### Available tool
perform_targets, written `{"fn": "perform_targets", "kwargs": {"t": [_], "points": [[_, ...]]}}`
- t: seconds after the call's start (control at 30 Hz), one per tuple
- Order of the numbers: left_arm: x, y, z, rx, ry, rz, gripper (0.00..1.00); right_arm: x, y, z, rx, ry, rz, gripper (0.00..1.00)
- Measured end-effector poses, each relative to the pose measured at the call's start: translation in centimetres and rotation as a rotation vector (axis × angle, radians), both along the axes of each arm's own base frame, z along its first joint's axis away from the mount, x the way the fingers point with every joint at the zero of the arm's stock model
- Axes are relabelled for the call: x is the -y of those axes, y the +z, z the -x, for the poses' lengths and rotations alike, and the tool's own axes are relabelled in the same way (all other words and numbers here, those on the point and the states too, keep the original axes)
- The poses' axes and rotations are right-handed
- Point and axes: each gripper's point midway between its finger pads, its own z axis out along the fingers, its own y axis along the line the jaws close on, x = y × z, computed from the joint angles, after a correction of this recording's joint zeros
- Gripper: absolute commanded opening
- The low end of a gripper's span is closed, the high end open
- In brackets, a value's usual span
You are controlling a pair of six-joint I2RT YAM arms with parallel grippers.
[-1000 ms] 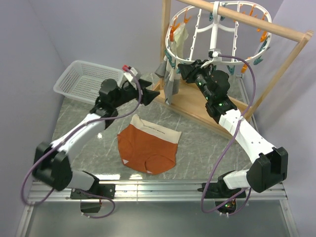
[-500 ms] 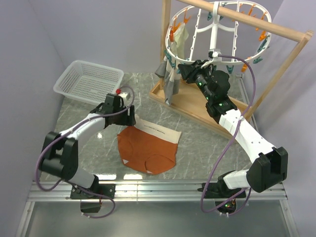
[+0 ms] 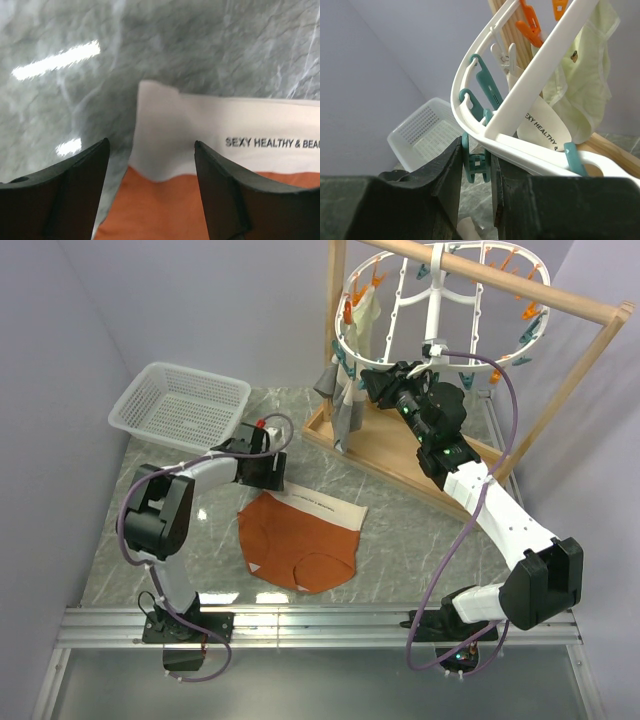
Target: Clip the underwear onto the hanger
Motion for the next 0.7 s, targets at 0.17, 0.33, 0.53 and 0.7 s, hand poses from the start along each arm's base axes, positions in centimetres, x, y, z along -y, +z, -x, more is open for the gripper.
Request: {"fn": "perform_targets", "kwargs": {"t": [0.17,0.33,0.53,0.7], "points": [[1.6,-0.3,-0.9,0.012,-0.049,-0.008,0.55,0.0,-0.1,0.0,-0.002,0.0,0.002,0.0],[3.0,-0.7,0.1,0.008,-0.123,-0.028,0.1,0.0,-0.2,0.0,-0.003,-0.001,0.008,0.0],[5.1,0.3,1.9,0.047,-0.24,-0.056,0.01,0.1,-0.2,0.0,-0.003,-0.002,0.011,0.0],[6.9,2.8,2.8,0.126,-0.3,-0.054,0.11,0.1,-0.2,0.0,-0.002,-0.001,0.013,0.0]]}}
